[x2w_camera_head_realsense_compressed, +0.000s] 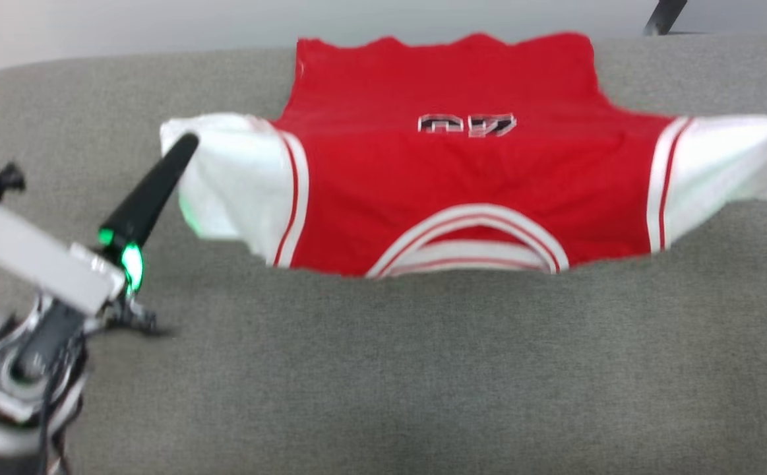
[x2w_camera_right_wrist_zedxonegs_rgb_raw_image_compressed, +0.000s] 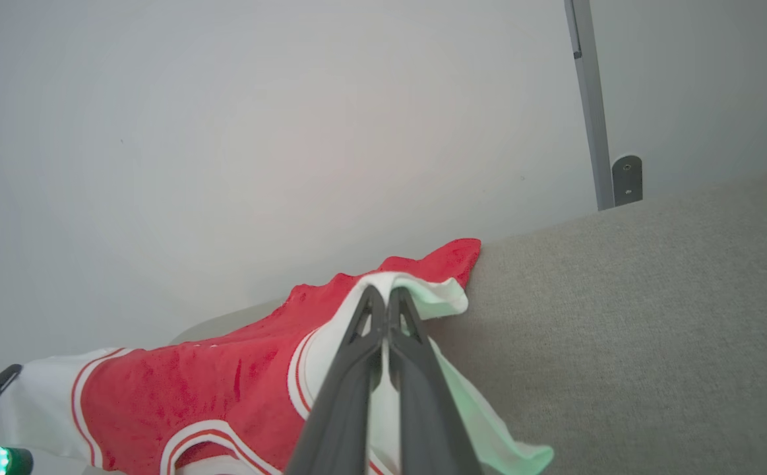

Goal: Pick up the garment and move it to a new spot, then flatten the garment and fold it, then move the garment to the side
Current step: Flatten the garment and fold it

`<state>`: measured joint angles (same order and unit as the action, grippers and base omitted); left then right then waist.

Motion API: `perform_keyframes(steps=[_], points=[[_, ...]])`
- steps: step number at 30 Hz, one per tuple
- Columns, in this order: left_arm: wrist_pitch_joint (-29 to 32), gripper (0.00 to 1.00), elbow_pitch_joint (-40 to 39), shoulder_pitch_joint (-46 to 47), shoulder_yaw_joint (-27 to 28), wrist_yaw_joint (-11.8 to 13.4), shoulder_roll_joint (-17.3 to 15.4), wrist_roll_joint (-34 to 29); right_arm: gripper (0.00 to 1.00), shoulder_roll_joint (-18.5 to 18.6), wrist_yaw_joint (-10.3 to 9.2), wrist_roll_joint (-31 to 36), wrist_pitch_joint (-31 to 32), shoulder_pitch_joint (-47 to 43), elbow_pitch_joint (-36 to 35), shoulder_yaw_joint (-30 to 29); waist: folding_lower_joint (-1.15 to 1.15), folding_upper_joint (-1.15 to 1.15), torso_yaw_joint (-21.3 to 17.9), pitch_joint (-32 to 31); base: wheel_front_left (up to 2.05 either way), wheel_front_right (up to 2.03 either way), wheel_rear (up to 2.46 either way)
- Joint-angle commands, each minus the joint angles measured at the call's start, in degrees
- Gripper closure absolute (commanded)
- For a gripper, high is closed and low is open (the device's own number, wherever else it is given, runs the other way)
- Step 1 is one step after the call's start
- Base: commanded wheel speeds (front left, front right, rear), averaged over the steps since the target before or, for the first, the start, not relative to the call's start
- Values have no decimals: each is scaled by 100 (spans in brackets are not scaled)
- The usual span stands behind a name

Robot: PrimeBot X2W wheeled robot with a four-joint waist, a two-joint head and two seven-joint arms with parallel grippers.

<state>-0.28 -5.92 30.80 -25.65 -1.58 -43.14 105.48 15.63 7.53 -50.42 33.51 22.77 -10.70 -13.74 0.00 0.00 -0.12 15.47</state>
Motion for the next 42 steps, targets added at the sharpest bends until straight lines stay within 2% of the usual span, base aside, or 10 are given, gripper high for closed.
perform_keyframes(steps=[1, 8, 11, 15, 18, 20, 23, 28, 34, 42], points=[[-130, 100, -394, -341, 106, 93, -141, 53, 100, -102, -9, 30, 172, -240, -302, -173, 0, 0, -37, -41, 0, 0, 0], [-693, 100, -1693, -1651, 471, 336, -697, 129, 100, -522, -9, 177, 836, -1018, -1354, -664, 0, 0, -78, -25, 0, 0, 0], [-849, 100, -1813, -2041, 451, 431, -833, -7, 100, -643, -9, 217, 1097, -1243, -1527, -740, 0, 0, -80, 6, 0, 0, 0], [-941, 100, -1610, -2160, 278, 620, -920, -413, 100, -559, -9, 374, 1264, -1338, -1525, -624, 0, 0, -83, 55, 0, 0, 0], [-940, 100, -1307, -1997, -32, 820, -863, -913, 100, -430, -9, 576, 1256, -1301, -1317, -346, 0, 0, -104, 108, 0, 0, 0], [-888, 100, -1085, -1853, -333, 957, -709, -1248, 100, -298, -9, 784, 1164, -1285, -1110, -88, 0, 0, -113, 140, 0, 0, 0], [-805, 100, -615, -1579, -860, 1313, -646, -2059, 100, -84, -9, 1077, 892, -1268, -736, 326, 0, 0, -119, 199, 0, 0, 0], [-742, 100, 135, -1208, -1632, 1662, -160, -3016, 100, 157, -9, 1337, 462, -1317, -127, 943, 0, 0, -116, 281, 0, 0, 0], [-912, 100, 621, -1123, -1899, 1754, 359, -3280, 100, 399, -9, 1587, 5, -1410, 584, 1598, 0, 0, -89, 356, 0, 0, 0], [-904, 100, 1011, -1096, -2169, 1870, 519, -3546, 100, 595, -10, 1776, -503, -1264, 1345, 2167, 0, 0, -33, 459, 0, 0, 0]])
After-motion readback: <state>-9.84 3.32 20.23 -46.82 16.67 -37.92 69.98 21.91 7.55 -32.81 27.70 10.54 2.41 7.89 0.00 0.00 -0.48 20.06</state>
